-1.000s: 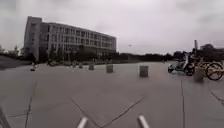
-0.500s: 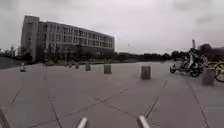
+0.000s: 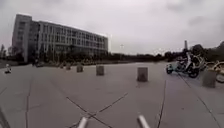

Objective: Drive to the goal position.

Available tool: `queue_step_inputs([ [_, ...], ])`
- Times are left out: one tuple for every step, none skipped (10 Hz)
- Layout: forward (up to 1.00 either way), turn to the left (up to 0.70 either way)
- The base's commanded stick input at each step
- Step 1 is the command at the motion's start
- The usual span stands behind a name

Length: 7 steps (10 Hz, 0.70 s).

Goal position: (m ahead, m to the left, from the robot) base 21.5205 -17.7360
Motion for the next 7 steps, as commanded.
queue_step_inputs([
  [1.00,-0.07],
  [1.00,-0.33],
  [1.00,-0.11],
  [1.00,-0.04],
  [1.00,-0.29],
  [1.00,-0.13],
  [1.00,-0.13],
])
